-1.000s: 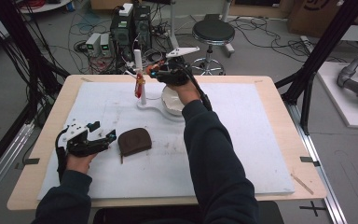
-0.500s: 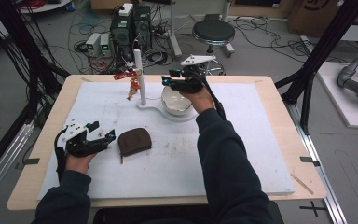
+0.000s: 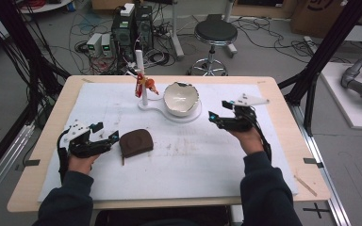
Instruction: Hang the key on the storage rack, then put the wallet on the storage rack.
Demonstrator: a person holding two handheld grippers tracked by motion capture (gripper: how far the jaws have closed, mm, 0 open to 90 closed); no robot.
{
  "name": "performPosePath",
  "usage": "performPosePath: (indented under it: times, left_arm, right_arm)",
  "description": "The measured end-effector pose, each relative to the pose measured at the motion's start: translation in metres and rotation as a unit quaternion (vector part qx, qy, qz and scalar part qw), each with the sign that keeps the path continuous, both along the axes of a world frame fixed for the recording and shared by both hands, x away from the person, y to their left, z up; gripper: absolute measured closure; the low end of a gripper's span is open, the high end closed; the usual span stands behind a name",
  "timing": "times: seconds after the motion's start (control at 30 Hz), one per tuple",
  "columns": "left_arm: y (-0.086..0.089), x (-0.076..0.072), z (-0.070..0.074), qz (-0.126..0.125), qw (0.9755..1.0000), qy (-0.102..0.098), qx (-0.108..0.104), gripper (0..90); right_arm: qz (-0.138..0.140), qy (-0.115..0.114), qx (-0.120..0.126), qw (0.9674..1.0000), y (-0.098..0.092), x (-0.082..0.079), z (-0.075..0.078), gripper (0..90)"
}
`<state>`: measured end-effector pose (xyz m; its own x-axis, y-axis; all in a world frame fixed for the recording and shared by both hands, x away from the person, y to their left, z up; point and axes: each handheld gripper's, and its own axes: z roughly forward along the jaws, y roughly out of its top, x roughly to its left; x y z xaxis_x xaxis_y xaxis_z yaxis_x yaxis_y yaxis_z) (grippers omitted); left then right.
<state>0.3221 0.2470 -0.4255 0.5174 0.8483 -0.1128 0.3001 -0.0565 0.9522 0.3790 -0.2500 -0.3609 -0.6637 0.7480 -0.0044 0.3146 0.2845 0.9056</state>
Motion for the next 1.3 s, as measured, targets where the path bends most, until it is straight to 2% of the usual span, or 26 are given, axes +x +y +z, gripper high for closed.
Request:
performPosePath:
  times: [0.03,0.07,0.13,0.23,0.3,0.67,0.87,0.97,1.3]
  left_arm:
    - [-0.001,0.0,0.0,-0.002,1.0,0.0,-0.001,22.3]
    - [-0.002,0.001,0.0,-0.003,1.0,0.001,-0.001,22.3]
    - [-0.003,0.0,0.0,-0.007,1.0,0.002,0.0,22.3]
    - [-0.005,0.0,0.0,-0.007,1.0,0.0,0.001,22.3]
    - [-0.006,0.0,0.001,-0.008,1.0,0.001,0.002,22.2]
    - [-0.009,0.001,-0.001,-0.014,0.9999,0.004,-0.001,22.2]
    - [-0.011,0.003,-0.003,-0.03,0.9994,0.016,-0.002,21.6]
    - [-0.014,0.003,-0.004,-0.043,0.9987,0.025,-0.002,21.4]
    - [-0.016,0.001,-0.004,-0.039,0.9989,0.026,0.007,21.4]
  right_arm:
    - [-0.01,-0.007,0.001,0.9999,-0.015,-0.013,-0.011,25.1]
    - [-0.01,-0.007,0.001,0.9999,-0.015,-0.013,-0.011,25.1]
    - [-0.031,-0.005,-0.005,0.9995,-0.033,-0.027,-0.026,24.4]
    - [-0.048,0.006,0.001,0.9988,-0.045,-0.032,-0.038,23.9]
    - [-0.057,0.011,0.004,0.9983,-0.049,-0.031,-0.039,23.3]
    - [-0.054,0.019,-0.003,0.9984,-0.046,-0.029,-0.042,22.3]
    - [-0.044,0.03,-0.016,0.9985,-0.04,-0.028,-0.045,22.3]
    - [-0.038,0.043,-0.019,0.9982,-0.038,-0.027,-0.047,22.3]
    - [-0.032,0.037,-0.014,0.9987,-0.039,-0.028,-0.046,22.3]
